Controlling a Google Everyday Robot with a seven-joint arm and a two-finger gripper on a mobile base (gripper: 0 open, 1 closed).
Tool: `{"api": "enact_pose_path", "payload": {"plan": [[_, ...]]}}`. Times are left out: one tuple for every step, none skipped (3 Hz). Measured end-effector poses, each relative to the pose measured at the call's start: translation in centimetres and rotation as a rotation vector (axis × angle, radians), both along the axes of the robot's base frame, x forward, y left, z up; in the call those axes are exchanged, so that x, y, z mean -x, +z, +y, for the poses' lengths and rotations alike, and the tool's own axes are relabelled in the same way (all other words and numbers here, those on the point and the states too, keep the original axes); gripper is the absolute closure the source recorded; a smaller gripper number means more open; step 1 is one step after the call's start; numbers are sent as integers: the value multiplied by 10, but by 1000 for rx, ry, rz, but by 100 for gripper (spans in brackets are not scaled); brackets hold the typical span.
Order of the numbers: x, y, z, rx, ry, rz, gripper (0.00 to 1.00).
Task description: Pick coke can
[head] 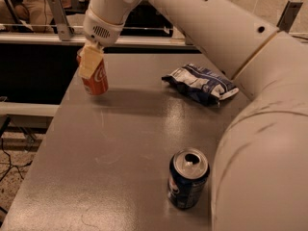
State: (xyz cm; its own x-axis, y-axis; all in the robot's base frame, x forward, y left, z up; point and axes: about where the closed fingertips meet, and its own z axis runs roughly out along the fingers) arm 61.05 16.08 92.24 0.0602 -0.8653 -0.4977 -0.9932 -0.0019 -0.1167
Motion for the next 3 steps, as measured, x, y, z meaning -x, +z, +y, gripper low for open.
{"api": "enact_pose_path", "payload": {"plan": [[10, 34, -7, -32, 43, 20, 100], [26, 63, -9, -54, 90, 21, 100], [26, 63, -9, -54, 90, 21, 100]]}}
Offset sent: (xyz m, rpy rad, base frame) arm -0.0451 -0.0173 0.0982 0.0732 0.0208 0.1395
